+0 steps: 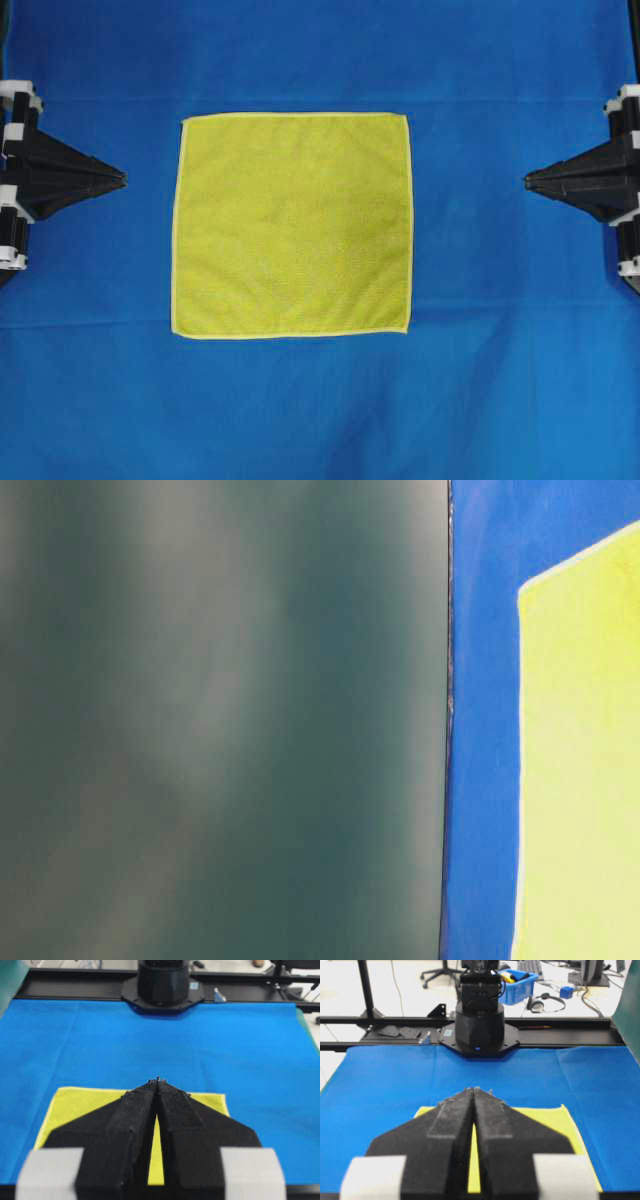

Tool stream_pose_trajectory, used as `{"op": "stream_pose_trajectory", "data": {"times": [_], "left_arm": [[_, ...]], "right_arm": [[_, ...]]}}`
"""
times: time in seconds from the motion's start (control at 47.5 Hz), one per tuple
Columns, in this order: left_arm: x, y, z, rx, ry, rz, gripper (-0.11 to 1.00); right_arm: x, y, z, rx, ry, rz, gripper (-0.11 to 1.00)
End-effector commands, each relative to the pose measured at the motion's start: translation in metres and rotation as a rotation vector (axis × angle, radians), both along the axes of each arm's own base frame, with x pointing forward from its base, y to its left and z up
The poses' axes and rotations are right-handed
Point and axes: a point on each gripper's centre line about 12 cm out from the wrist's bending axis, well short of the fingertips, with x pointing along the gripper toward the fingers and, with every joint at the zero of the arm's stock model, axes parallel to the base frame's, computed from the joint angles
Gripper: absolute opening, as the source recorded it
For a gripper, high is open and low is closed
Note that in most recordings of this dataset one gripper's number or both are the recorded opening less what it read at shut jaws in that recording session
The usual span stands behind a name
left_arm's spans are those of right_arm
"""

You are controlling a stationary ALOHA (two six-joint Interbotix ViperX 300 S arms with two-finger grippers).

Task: Fold the yellow towel.
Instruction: 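Move both grippers to the towel's top corners and pinch them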

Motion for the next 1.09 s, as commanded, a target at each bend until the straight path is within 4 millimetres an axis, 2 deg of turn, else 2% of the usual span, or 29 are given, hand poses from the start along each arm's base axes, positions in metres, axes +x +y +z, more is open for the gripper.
{"op": "stream_pose_trajectory", "data": {"times": [0.0,0.316,0.568,0.61,0.673,0.757,0.863,0.926,1.073], "left_arm": [[0.004,0.006,0.004,-0.041,0.008,0.031,0.0],[0.018,0.031,-0.024,-0.054,0.145,0.146,0.0],[0.031,0.06,-0.05,-0.081,0.244,0.261,0.01],[0.033,0.064,-0.054,-0.085,0.251,0.276,0.06],[0.035,0.07,-0.061,-0.088,0.264,0.296,0.22],[0.039,0.078,-0.074,-0.096,0.304,0.325,0.49],[0.042,0.09,-0.095,-0.115,0.376,0.366,0.77],[0.044,0.098,-0.109,-0.128,0.422,0.389,0.87],[0.052,0.112,-0.136,-0.146,0.481,0.427,0.88]], "right_arm": [[0.003,-0.002,0.011,0.001,-0.026,-0.011,0.0],[0.027,-0.034,-0.007,0.034,0.178,-0.15,0.0],[0.059,-0.074,-0.037,0.071,0.355,-0.281,0.01],[0.064,-0.081,-0.043,0.079,0.382,-0.301,0.01],[0.072,-0.094,-0.054,0.091,0.433,-0.333,0.06],[0.082,-0.107,-0.067,0.098,0.506,-0.358,0.33],[0.094,-0.124,-0.088,0.099,0.608,-0.382,0.6],[0.1,-0.131,-0.1,0.098,0.648,-0.388,0.59],[0.112,-0.147,-0.13,0.122,0.736,-0.407,0.54]]}}
